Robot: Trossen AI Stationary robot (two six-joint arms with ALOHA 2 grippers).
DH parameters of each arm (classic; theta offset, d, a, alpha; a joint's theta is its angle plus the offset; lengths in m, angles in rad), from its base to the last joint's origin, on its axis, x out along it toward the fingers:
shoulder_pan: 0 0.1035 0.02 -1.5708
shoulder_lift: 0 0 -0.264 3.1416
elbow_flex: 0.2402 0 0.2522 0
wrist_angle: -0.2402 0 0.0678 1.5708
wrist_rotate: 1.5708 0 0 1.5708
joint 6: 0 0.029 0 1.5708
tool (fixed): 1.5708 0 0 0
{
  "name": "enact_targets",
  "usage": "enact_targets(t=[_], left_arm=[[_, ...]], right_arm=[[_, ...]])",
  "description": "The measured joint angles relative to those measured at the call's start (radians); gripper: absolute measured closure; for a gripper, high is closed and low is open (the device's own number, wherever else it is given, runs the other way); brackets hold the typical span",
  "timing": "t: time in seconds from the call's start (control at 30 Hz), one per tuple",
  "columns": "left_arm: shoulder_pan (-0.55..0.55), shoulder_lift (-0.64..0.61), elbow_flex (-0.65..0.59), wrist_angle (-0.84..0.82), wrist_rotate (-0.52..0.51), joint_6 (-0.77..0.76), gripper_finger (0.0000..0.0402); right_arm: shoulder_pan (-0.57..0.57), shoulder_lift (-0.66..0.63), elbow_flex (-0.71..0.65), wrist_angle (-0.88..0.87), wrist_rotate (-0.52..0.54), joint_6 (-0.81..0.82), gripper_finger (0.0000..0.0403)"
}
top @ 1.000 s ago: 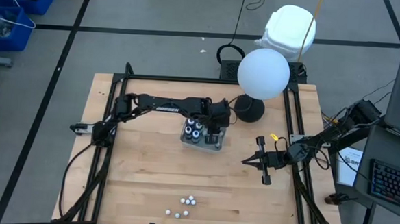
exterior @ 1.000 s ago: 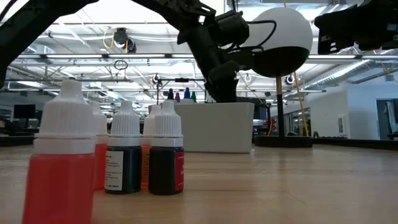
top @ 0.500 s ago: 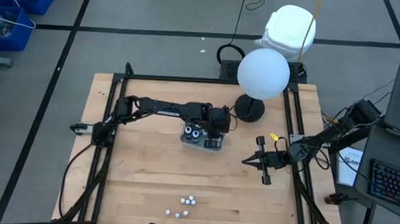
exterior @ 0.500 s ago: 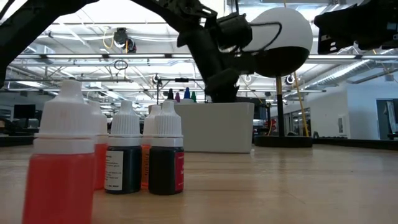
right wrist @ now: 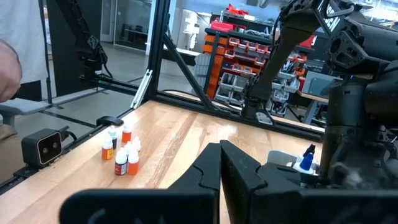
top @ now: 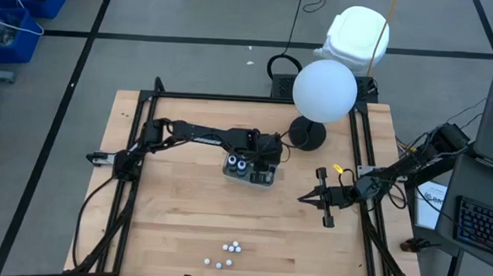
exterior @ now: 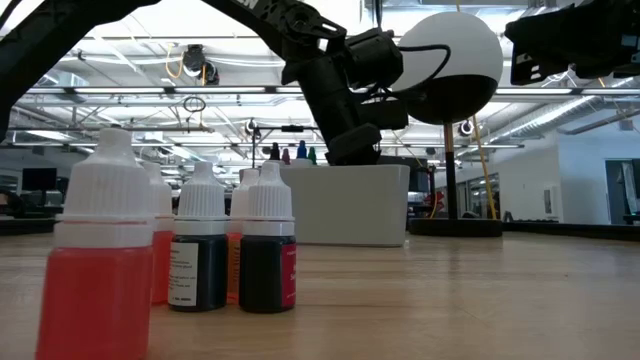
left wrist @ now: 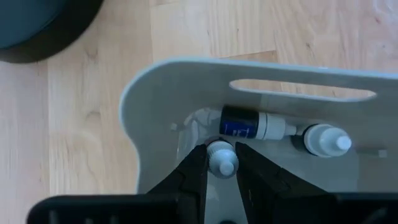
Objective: Pick & Place food coloring
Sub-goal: Put the small black food coloring bottle into the gray bin, then put the small red food coloring bottle into the gray bin
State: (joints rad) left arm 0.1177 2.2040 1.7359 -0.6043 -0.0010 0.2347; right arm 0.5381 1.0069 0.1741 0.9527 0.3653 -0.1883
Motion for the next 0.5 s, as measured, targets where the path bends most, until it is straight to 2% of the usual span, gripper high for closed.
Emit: enact_targets(t=[0.5], left_arm=[[-0.002, -0.005, 0.01, 0.001, 0.002, -0.02, 0.0232]], right_arm=[[0.0, 0.0, 0.0, 0.0, 0.0, -0.007, 0.0403]])
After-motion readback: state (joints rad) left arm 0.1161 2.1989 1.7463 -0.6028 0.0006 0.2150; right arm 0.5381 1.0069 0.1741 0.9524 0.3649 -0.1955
